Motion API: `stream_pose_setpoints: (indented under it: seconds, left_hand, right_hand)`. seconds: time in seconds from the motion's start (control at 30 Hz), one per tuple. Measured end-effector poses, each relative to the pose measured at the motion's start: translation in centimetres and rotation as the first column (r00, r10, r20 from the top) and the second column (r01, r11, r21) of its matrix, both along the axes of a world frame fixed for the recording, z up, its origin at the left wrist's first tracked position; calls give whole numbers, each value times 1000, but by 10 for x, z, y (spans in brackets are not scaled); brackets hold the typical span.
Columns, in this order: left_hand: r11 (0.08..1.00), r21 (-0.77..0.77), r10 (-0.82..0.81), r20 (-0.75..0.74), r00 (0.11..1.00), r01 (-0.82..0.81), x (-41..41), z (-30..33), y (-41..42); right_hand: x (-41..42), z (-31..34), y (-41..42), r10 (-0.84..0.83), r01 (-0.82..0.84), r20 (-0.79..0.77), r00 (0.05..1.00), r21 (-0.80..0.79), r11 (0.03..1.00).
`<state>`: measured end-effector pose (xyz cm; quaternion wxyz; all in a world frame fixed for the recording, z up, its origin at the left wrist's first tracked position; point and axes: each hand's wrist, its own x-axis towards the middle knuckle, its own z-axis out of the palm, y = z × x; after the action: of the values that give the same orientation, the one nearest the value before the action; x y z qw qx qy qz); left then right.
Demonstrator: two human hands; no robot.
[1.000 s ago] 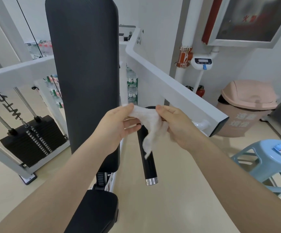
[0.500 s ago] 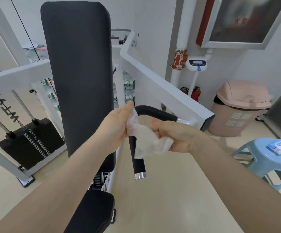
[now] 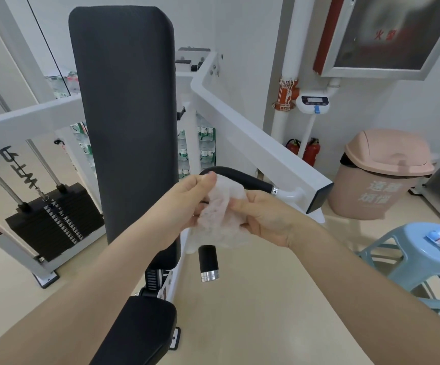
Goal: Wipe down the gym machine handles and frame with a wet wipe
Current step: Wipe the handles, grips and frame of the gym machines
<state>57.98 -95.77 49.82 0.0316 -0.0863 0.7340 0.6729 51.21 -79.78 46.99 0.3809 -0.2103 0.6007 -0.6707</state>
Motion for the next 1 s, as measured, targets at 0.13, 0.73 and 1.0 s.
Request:
stream_pose_setpoints:
  seconds: [0.13,0.73,1.0]
  left_hand:
    - [991,-95,-95,-5,995,95,2,-6,3]
    - [896,-443,-199,-320,926,39,-26,3,-12]
    - [861,-493,-104,-406,908,-122,-45,4,6]
  right_hand:
    - [-7,-2,2,-137,156,-158,978,109,982]
    - [-44,17,48,-236,223,-488,840,-85,971]
    - [-27,9,18,-234,226,-20,972,-177,958]
